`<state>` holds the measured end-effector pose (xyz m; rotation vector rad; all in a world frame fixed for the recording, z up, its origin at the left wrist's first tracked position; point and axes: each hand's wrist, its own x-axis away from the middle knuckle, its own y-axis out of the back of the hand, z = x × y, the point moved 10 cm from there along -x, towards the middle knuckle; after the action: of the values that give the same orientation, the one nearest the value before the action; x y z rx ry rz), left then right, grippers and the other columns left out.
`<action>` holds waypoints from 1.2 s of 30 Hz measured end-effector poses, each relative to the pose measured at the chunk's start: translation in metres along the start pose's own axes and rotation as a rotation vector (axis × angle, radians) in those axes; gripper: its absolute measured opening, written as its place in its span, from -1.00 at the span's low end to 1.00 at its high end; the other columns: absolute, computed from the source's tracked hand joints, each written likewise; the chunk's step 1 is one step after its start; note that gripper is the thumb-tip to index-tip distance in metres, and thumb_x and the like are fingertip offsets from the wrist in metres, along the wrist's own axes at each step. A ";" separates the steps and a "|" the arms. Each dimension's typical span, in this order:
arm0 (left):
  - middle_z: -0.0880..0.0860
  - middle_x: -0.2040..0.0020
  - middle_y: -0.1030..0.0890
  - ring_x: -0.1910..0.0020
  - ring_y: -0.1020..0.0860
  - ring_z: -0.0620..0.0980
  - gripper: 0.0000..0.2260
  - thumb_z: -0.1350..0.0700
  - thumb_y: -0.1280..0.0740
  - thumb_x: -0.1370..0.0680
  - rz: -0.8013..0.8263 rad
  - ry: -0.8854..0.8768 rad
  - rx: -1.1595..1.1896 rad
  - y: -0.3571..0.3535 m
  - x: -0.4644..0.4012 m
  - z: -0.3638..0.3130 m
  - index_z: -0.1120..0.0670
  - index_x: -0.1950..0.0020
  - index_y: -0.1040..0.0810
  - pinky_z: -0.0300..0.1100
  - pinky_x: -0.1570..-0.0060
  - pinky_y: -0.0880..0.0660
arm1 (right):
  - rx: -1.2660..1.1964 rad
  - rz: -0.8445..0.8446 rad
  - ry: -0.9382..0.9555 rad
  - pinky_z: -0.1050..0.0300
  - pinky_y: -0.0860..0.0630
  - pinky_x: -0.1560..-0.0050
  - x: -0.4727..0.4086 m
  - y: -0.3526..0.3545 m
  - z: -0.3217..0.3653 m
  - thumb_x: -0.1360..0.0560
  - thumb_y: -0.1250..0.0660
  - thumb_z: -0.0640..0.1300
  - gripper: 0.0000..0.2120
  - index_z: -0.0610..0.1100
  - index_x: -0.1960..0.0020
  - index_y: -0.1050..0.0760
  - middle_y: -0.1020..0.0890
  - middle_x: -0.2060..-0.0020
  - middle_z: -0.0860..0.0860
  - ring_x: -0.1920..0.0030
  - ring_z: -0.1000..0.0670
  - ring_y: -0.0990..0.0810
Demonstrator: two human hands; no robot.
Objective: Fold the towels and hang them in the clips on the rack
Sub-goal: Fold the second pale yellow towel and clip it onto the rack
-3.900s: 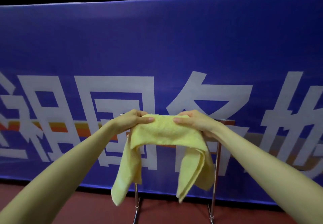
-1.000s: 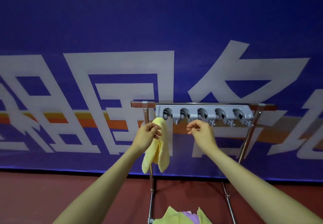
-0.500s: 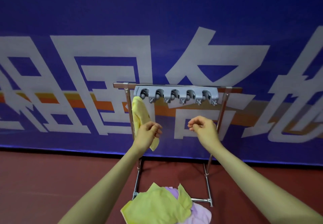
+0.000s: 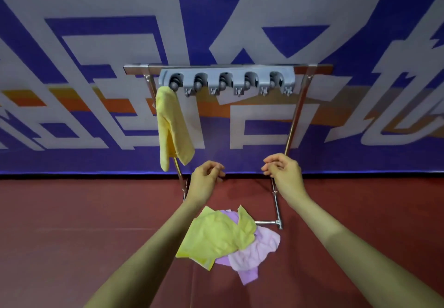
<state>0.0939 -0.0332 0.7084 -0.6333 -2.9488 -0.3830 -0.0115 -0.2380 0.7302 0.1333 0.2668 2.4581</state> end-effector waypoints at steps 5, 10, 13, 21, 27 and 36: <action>-0.05 0.30 -0.56 0.36 -0.49 -0.20 -0.82 0.22 -0.21 -0.58 0.010 0.069 -0.041 -0.015 -0.016 0.097 0.08 0.13 -0.57 -0.29 0.25 -0.41 | 0.084 0.009 -0.075 0.23 -0.50 0.20 -0.008 -0.025 -0.091 -0.44 -0.26 -0.44 -0.78 -0.15 0.17 -0.52 -0.61 0.36 -0.07 0.33 0.09 -0.58; 0.02 0.33 -0.55 0.34 -0.51 -0.03 -0.78 0.19 -0.20 -0.57 0.015 0.131 -0.128 -0.031 -0.042 0.228 0.00 0.22 -0.52 -0.17 0.21 -0.43 | 0.187 -0.028 -0.063 0.20 -0.45 0.19 -0.017 -0.054 -0.195 -0.41 -0.32 -0.38 -0.84 -0.14 0.14 -0.56 -0.65 0.30 -0.11 0.27 0.01 -0.56; 0.00 0.34 -0.58 0.34 -0.52 -0.05 -0.79 0.22 -0.18 -0.58 0.061 0.130 -0.181 -0.047 -0.059 0.313 0.05 0.20 -0.52 -0.33 0.29 -0.45 | 0.239 -0.026 -0.044 0.28 -0.46 0.20 -0.021 -0.077 -0.274 -0.43 -0.33 -0.36 -0.81 -0.08 0.16 -0.56 -0.63 0.31 0.02 0.29 0.12 -0.54; -0.10 0.26 -0.60 0.23 -0.55 -0.05 -0.84 0.14 -0.17 -0.59 0.211 0.049 -0.470 -0.098 -0.116 0.522 0.02 0.07 -0.54 -0.08 0.14 -0.49 | 0.358 -0.007 -0.018 0.37 -0.45 0.19 -0.041 -0.130 -0.487 -0.46 -0.29 -0.37 -0.86 -0.20 0.11 -0.58 -0.64 0.26 -0.03 0.27 0.11 -0.56; -0.05 0.14 -0.61 0.12 -0.58 -0.02 -0.85 0.12 -0.19 -0.58 0.267 0.001 -0.557 -0.138 -0.149 0.628 0.03 0.03 -0.55 -0.04 0.08 -0.52 | 0.467 0.050 -0.092 0.15 -0.46 0.09 -0.052 -0.162 -0.639 -0.44 -0.23 -0.43 -0.78 -0.22 0.03 -0.57 -0.61 0.15 -0.07 0.19 -0.04 -0.53; -0.09 0.08 -0.59 0.12 -0.54 -0.05 -0.86 0.11 -0.18 -0.58 0.281 -0.051 -0.656 -0.153 -0.173 0.689 0.02 0.03 -0.53 -0.06 0.10 -0.52 | 0.710 0.307 -0.275 0.07 -0.39 -0.22 -0.048 -0.208 -0.752 -0.42 -0.26 -0.31 -0.59 -0.15 -0.26 -0.46 -0.58 -0.18 -0.05 -0.24 -0.10 -0.49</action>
<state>0.1562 -0.0528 -0.0153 -1.1103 -2.6831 -1.3306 0.0293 -0.2275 -0.0506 0.8597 1.0484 2.4836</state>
